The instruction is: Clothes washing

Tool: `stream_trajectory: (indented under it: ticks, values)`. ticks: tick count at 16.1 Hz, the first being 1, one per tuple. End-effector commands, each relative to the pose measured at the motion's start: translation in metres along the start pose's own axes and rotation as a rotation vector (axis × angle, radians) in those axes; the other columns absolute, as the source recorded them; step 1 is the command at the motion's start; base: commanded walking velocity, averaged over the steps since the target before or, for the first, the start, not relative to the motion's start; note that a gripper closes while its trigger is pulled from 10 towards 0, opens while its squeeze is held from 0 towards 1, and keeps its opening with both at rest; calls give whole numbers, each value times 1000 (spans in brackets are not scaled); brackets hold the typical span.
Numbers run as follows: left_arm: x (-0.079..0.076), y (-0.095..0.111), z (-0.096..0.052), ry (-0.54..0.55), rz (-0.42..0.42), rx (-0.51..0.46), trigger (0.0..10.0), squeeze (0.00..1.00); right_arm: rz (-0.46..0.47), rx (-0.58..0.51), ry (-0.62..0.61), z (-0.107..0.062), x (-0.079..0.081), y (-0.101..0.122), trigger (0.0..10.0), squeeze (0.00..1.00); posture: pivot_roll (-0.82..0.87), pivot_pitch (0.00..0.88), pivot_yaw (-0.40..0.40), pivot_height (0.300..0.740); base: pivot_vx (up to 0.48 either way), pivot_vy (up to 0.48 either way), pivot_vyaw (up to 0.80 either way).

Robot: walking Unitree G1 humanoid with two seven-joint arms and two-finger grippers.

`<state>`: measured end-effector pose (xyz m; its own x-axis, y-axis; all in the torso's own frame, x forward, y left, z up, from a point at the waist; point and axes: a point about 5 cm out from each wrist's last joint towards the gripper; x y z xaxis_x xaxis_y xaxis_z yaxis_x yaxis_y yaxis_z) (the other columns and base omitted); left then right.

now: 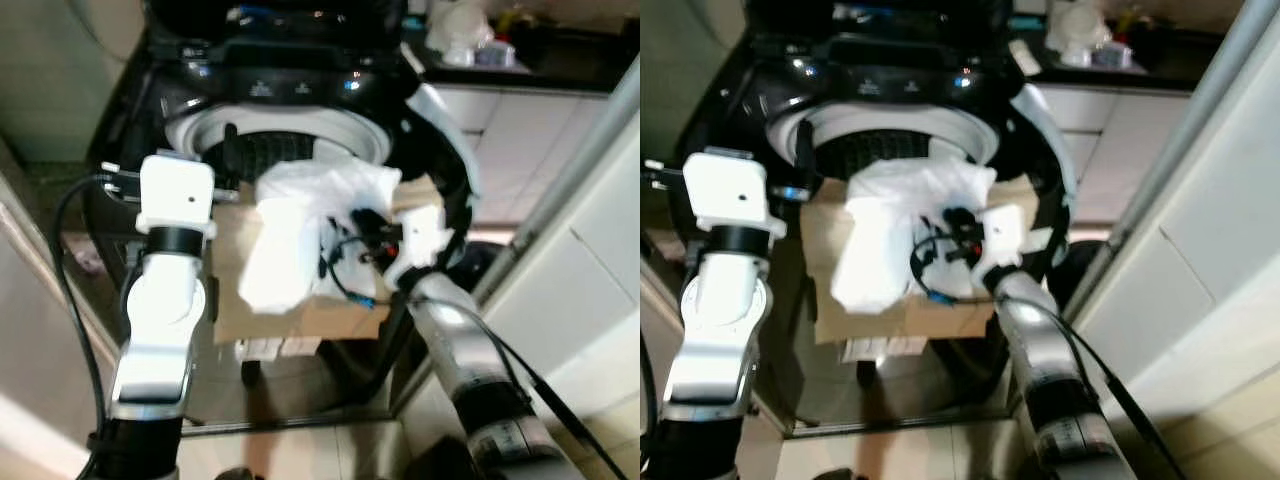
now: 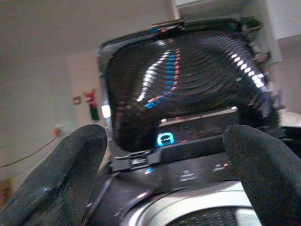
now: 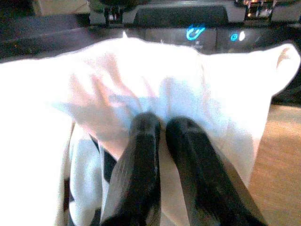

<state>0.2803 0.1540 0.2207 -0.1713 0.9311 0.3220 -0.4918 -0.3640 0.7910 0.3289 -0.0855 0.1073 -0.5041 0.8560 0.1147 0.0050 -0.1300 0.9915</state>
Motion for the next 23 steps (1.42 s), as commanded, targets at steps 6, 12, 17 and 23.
stream_trajectory:
  ticks: [6, 12, 17, 23]
  values:
    - [9, 7, -13, 18, 42, 12, 10000, 0, -24, 163, 66, 19, 18, -21, 10000, 0, 197, 0, -112, 740, 0, 0, 0]
    - [1, 7, -17, -7, 26, 35, 10000, 0, -300, 110, 58, 63, 42, 14, 10000, 0, 199, 0, -103, 740, 0, 0, 0]
    - [1, 8, -23, 10, 29, 52, 10000, 0, -631, -67, -59, 95, 44, 85, 10000, 0, 230, 0, -139, 740, 0, 0, 0]
    - [-2, 8, -20, -8, 25, 51, 10000, 0, -636, -164, -196, 98, 27, 116, 10000, 0, 203, 0, -119, 740, 0, 0, 0]
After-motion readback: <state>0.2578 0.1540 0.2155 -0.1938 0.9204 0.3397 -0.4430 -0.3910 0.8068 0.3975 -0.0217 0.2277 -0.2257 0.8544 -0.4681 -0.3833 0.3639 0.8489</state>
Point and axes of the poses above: a point about 5 cm out from each wrist's last joint towards the gripper, its own z axis pointing out of the wrist towards the gripper, its own y axis along the axis of the wrist's last joint, x = y × z, and after that the axes turned 2 degrees about z, right-handed
